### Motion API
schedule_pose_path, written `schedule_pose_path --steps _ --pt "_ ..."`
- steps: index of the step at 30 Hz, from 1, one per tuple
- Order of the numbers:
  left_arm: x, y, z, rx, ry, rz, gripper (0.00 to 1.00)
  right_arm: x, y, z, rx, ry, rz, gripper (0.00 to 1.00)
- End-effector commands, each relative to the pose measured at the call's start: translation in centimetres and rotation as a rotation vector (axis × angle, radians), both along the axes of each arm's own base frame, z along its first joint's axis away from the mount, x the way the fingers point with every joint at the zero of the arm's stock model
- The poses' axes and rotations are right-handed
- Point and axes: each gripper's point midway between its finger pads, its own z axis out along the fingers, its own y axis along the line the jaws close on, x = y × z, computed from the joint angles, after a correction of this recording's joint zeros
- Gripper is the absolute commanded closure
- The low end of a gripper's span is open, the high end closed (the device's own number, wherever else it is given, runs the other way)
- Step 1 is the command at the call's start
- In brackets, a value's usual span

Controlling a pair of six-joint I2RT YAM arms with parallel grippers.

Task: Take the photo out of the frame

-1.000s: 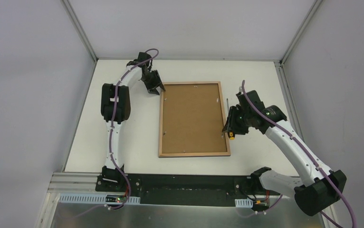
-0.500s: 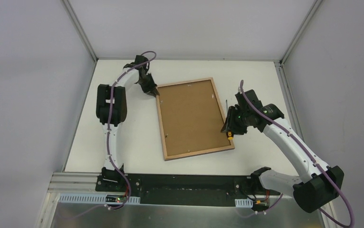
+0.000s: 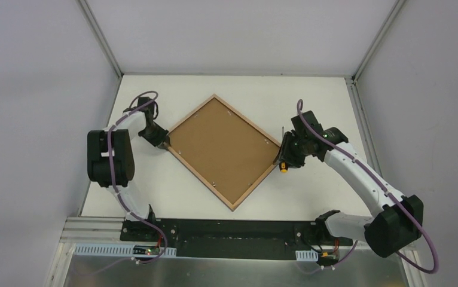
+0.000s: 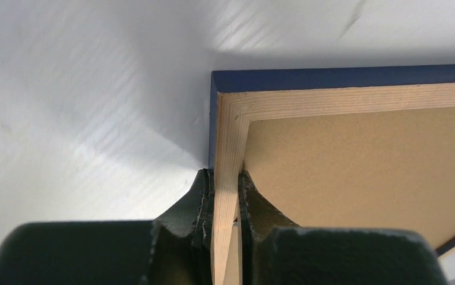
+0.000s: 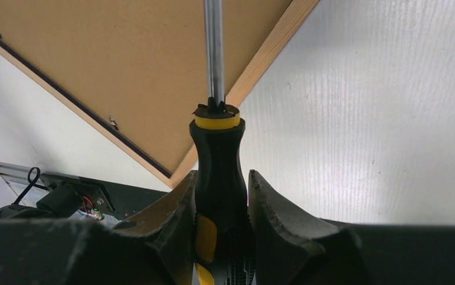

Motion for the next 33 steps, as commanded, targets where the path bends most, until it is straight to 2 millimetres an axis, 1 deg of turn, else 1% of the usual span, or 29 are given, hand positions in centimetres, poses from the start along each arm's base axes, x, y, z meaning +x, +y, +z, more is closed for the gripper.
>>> schedule_pose_path --steps 1,6,8,9,12,14,15,16,17,19,22,23,26,29,30,33 --pt "-8.3 -1.2 -1.7 -0.018 0.201 0.239 1.00 0.2 1.0 -0.7 0.035 0.057 -0.015 1.00" --pt "-12.3 -2.7 -2.6 -0.107 0.232 0.499 1.00 -0.9 1.8 -1.7 0.035 0.107 0.045 1.00" --pt "-13.6 -3.4 -3.3 -0.158 0.228 0.599 1.00 -1.2 2.1 -1.8 0.037 0.113 0.075 1.00" --pt "-14.1 -3.4 -3.5 -0.164 0.226 0.639 1.00 -1.4 2.3 -1.8 0.037 0.111 0.090 1.00" --pt "-15.8 -3.0 -3.9 -0.156 0.201 0.730 1.00 -1.6 2.7 -1.9 0.044 0.107 0.127 1.00" --pt "-16.6 -3.4 -3.8 -0.177 0.197 0.738 1.00 -1.8 2.6 -1.7 0.034 0.118 0.136 1.00" --pt "-16.9 -3.8 -3.6 -0.203 0.194 0.726 1.00 -2.0 2.5 -1.5 0.028 0.128 0.142 1.00" --pt "-16.8 -4.1 -3.1 -0.227 0.178 0.708 0.96 -2.2 2.4 -1.2 0.020 0.136 0.152 1.00" --pt "-16.6 -4.3 -2.7 -0.236 0.156 0.684 0.89 -2.3 2.4 -0.9 0.020 0.130 0.165 1.00" --pt "-16.3 -4.1 -1.8 -0.217 0.097 0.601 0.71 -2.1 2.2 -0.8 0.019 0.087 0.180 1.00" --pt "-16.9 -4.0 -0.8 -0.206 0.076 0.526 0.47 -2.5 1.6 -0.9 -0.001 0.084 0.188 1.00" --pt "-17.2 -4.2 -0.6 -0.214 0.073 0.498 0.42 -2.7 1.5 -1.0 -0.003 0.090 0.191 1.00" --pt "-18.6 -4.6 0.0 -0.224 0.075 0.413 0.34 -3.3 1.7 -1.5 0.020 0.111 0.184 1.00" --pt "-19.2 -4.6 1.3 -0.205 0.029 0.263 0.33 -3.9 2.1 -2.0 0.048 0.131 0.192 1.00" --pt "-19.0 -4.5 2.1 -0.195 -0.007 0.189 0.33 -4.0 2.2 -2.2 0.056 0.136 0.195 1.00" --pt "-18.3 -4.7 5.5 -0.179 -0.141 -0.035 0.32 -4.5 2.2 -2.7 0.062 0.155 0.207 1.00"
